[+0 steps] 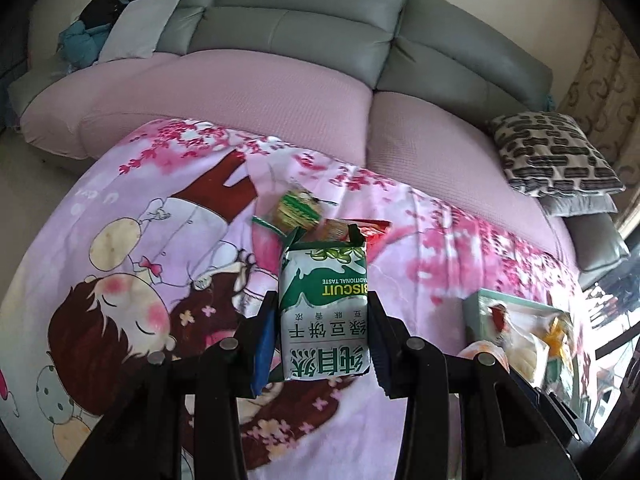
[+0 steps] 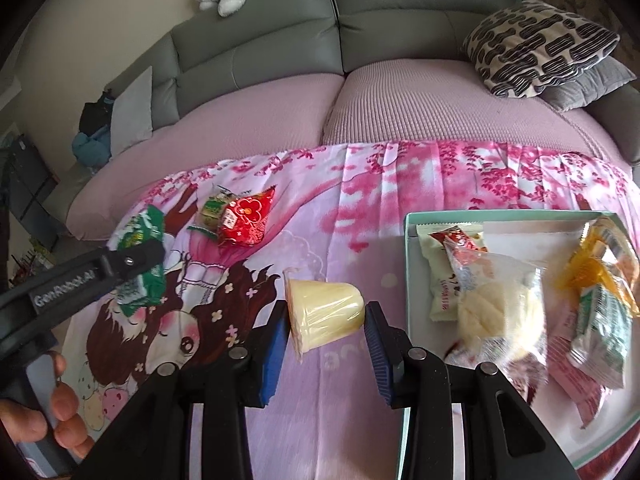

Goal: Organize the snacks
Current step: 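Carry the biscuit box and pudding cup over the teal tray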

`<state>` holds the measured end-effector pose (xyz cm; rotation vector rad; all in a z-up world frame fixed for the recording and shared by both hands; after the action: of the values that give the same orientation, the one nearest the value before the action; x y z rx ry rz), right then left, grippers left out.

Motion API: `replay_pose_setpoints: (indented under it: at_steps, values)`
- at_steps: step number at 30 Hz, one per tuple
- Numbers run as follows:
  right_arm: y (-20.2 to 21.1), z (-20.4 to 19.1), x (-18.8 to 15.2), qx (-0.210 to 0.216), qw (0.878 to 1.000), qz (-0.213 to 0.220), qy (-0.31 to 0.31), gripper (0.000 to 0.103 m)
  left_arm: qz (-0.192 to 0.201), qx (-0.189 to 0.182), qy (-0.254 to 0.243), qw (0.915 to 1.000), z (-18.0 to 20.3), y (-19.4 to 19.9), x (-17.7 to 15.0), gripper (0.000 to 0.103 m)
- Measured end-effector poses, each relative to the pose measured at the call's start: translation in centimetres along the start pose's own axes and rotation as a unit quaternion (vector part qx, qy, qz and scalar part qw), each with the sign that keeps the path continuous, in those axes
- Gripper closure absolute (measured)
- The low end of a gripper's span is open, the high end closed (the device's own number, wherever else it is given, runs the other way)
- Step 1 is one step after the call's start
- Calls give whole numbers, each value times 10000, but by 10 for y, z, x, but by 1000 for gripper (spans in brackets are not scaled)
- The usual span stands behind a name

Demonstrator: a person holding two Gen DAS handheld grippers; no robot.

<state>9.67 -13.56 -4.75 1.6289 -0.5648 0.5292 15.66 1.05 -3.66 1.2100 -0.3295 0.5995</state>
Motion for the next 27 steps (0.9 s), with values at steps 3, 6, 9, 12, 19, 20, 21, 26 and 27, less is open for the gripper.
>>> replay_pose_setpoints:
  at_steps: [3, 6, 9, 12, 19, 20, 21, 26, 27]
  values:
    - [15, 1, -4, 9, 10000, 97, 9, 62, 39, -40, -89, 9999, 6, 9, -6, 60]
    - [30, 6, -9, -19, 9998, 193, -44, 62, 104, -96, -197, 9997, 17, 18, -11, 60]
    - [42, 16, -16, -60, 9996, 243, -152, 62, 147, -209, -385, 9989, 34, 25, -15, 60]
    - [51, 33, -20, -159, 9989, 275, -352, 62, 130, -297, -625, 9975, 56, 27, -23, 60]
    - [59, 94, -30, -421, 9929, 275, -1077, 62, -191, -598, -1320, 9893, 114, 17, -61, 60]
    - [59, 103, -32, -450, 9916, 258, -1187, 62, -230, -633, -1410, 9877, 121, 16, -67, 60]
    - [59, 110, -34, -487, 9905, 243, -1267, 62, -278, -661, -1507, 9860, 128, 14, -72, 60]
    - [60, 134, -44, -625, 9864, 176, -1509, 62, -559, -733, -1857, 9783, 151, 4, -100, 60]
    - [59, 137, -45, -617, 9857, 154, -1563, 62, -621, -745, -1904, 9769, 154, 2, -105, 60]
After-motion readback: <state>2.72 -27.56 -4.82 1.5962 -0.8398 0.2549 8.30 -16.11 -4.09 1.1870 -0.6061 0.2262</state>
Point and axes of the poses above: each gripper's, at about its wrist camera, not at the fingertips, and y roughly against the way its jaws point, z to its right, x to its top, the point moved 8 cm from there along -y, roughly the way its jaws point, and after that the axes turned 11 degrees about y, right-handed, at the moved point
